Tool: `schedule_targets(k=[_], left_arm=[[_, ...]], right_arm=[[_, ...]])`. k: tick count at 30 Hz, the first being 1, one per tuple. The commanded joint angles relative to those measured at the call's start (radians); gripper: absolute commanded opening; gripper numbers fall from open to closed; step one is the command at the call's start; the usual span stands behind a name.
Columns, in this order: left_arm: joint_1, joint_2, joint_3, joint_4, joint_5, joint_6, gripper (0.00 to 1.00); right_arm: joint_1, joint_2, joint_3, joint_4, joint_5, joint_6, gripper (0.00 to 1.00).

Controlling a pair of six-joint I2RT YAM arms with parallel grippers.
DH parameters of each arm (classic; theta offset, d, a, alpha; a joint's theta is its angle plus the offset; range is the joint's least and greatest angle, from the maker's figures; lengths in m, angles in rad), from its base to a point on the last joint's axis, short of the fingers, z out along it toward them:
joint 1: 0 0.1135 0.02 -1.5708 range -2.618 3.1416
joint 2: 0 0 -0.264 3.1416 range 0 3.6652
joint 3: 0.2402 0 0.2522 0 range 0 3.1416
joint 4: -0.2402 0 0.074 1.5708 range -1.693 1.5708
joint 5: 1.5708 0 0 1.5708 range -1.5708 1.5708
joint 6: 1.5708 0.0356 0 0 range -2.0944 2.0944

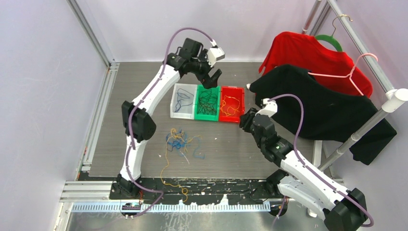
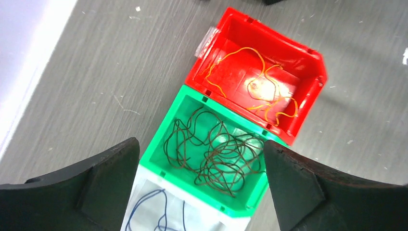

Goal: Untangle the cables
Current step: Place the cable in the bin.

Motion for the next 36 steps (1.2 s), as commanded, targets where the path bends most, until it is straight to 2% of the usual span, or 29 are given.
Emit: schedule_targets(k=[1, 4, 9, 13, 16, 19, 23, 32, 36], left_arm=[[0.014, -0.179, -0.005, -0.107, 0.015, 0.002, 1.0], [0.039, -0.31, -0.096, -0.232, 0.031, 0.063, 1.0], [0.103, -0.574, -0.511, -0.305, -0.004, 0.193, 0.98], [0.193, -0.726, -0.763, -0.343, 0.047, 0.236, 0.9], [0.204, -0.802, -0.923, -0.34, 0.057, 0.271, 0.88], [0.2, -0.849, -1.084, -0.272, 0.062, 0.259, 0.81], [0.19, -0.84, -1.211, -0.175, 0.002, 0.233, 0.75], [0.134, -0.821, -1.339, -0.023, -0.093, 0.221, 0.81], [0.115, -0.794, -1.398, 0.123, -0.246, 0.202, 0.8]], right_arm=[[-0.004, 0.046, 0.07, 0.083, -0.119, -0.072, 0.45], [-0.004, 0.101, 0.099, 0.104, -0.216, -0.08, 0.5], [-0.004, 0.192, 0.125, 0.172, -0.401, -0.078, 0.52], [-0.002, 0.234, 0.138, 0.187, -0.429, -0.065, 0.51], [-0.003, 0.25, 0.147, 0.188, -0.412, -0.068, 0.49], [-0.003, 0.264, 0.157, 0.18, -0.398, -0.065, 0.47], [-0.003, 0.264, 0.155, 0.17, -0.388, -0.051, 0.45], [-0.003, 0.253, 0.15, 0.156, -0.368, -0.049, 0.41], [-0.003, 0.252, 0.149, 0.159, -0.357, -0.044, 0.4]])
